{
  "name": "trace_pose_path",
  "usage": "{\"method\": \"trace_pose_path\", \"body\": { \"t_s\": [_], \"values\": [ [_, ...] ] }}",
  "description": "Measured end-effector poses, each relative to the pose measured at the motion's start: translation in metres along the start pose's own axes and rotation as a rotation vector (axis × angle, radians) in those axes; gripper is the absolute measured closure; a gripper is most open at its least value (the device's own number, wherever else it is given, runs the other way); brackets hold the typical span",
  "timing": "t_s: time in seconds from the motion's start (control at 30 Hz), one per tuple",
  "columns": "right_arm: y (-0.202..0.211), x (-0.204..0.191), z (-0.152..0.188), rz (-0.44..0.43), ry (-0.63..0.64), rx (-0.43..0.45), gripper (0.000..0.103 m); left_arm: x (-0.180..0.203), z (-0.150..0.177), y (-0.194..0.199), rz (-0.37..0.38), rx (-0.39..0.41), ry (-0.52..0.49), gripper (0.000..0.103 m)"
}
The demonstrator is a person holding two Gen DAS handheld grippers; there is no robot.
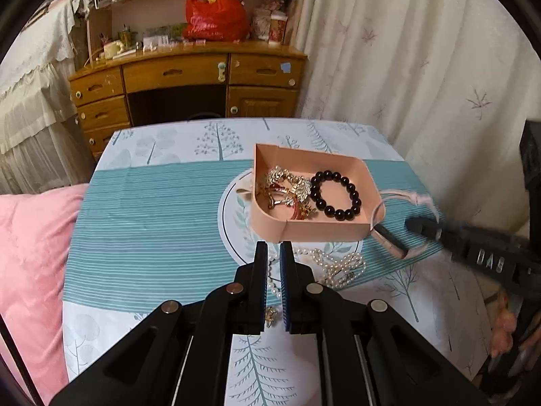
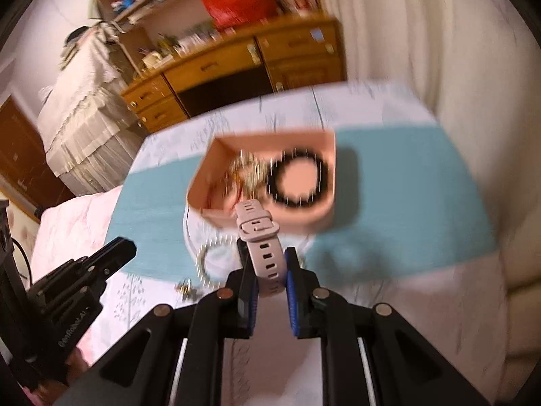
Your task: Organize jewelry
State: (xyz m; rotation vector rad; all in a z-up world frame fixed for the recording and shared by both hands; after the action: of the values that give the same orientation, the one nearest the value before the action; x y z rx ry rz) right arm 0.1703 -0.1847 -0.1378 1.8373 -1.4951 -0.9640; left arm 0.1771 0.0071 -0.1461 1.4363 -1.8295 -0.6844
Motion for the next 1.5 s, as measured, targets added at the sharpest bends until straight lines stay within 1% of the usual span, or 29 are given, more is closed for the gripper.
{"method": "trace_pose_path", "body": {
  "t_s": [0.07, 0.13, 0.23, 0.33, 0.4, 0.43, 0.47, 0.5, 0.53, 0.57, 0.67, 0.8, 1.0, 1.07, 1.13, 1.27, 1.33, 1.4, 1.43, 1.5],
  "values": [
    [0.000, 0.003, -0.013, 0.015, 0.036, 0.048, 0.089, -0.002, 0.004, -0.006, -0.006, -0.037, 0.015, 0.098],
    [-0.005, 0.008, -0.026, 0.008, 0.038, 0.084, 0.089, -0.003, 0.011, -0.014, -0.008, -0.088, 0.027, 0.097],
    [-0.011, 0.012, -0.039, 0.004, 0.037, 0.119, 0.089, 0.000, 0.026, -0.026, -0.033, -0.157, 0.007, 0.097],
    [-0.017, 0.015, -0.049, -0.007, 0.034, 0.148, 0.089, 0.004, 0.037, -0.030, -0.058, -0.187, -0.010, 0.096],
    [-0.025, 0.017, -0.053, -0.022, 0.039, 0.139, 0.086, 0.004, 0.040, -0.033, -0.058, -0.203, 0.002, 0.093],
    [-0.034, 0.017, -0.056, -0.039, 0.049, 0.096, 0.084, 0.003, 0.041, -0.035, -0.062, -0.212, 0.014, 0.088],
    [-0.042, 0.018, -0.056, -0.047, 0.052, 0.050, 0.071, 0.002, 0.042, -0.036, -0.064, -0.216, 0.019, 0.085],
    [-0.049, 0.019, -0.056, -0.048, 0.044, 0.007, 0.055, 0.001, 0.041, -0.037, -0.065, -0.221, 0.024, 0.085],
    [-0.050, 0.022, -0.053, -0.050, 0.025, 0.001, 0.051, 0.001, 0.041, -0.037, -0.065, -0.225, 0.025, 0.084],
    [-0.048, 0.024, -0.051, -0.056, 0.014, 0.012, 0.050, 0.000, 0.040, -0.038, -0.067, -0.231, 0.025, 0.081],
    [-0.042, 0.024, -0.043, -0.058, 0.025, 0.033, 0.048, -0.001, 0.040, -0.042, -0.070, -0.247, 0.019, 0.081],
    [-0.034, 0.018, -0.028, -0.048, 0.080, 0.045, 0.048, -0.002, 0.043, -0.049, -0.072, -0.281, 0.017, 0.080],
    [-0.028, 0.004, 0.010, -0.108, 0.191, 0.024, 0.048, -0.002, 0.048, -0.058, -0.070, -0.317, 0.013, 0.078],
    [-0.027, -0.005, 0.027, -0.140, 0.262, 0.010, 0.048, -0.002, 0.050, -0.061, -0.062, -0.330, 0.014, 0.072],
    [-0.029, -0.016, 0.043, -0.172, 0.354, -0.013, 0.048, -0.002, 0.051, -0.063, -0.059, -0.331, 0.009, 0.069],
    [-0.033, -0.036, 0.071, -0.161, 0.549, -0.032, 0.048, 0.001, 0.054, -0.065, -0.065, -0.323, -0.013, 0.069],
    [-0.036, -0.043, 0.079, -0.182, 0.596, -0.046, 0.048, 0.002, 0.055, -0.066, -0.065, -0.316, -0.023, 0.069],
    [-0.037, -0.045, 0.083, -0.205, 0.606, -0.054, 0.048, 0.004, 0.055, -0.067, -0.062, -0.307, -0.026, 0.069],
    [-0.038, -0.047, 0.083, -0.207, 0.615, -0.056, 0.050, 0.005, 0.055, -0.067, -0.064, -0.302, -0.028, 0.069],
    [-0.041, -0.049, 0.086, -0.196, 0.639, -0.062, 0.061, 0.006, 0.056, -0.066, -0.068, -0.289, -0.034, 0.069]
  ]
}}
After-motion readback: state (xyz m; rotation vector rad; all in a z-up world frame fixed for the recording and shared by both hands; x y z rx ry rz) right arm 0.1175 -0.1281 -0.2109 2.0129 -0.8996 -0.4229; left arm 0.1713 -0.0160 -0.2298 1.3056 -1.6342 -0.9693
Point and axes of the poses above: each gripper's, at about its wrist camera, not at the fingertips, and y roughly against the way its jaws point, x to its right, z to its underside, the point moved 1 cm from there along -y, roughly the way its jaws point, and after that the axes turned 4 degrees about y, right-handed, at the moved point
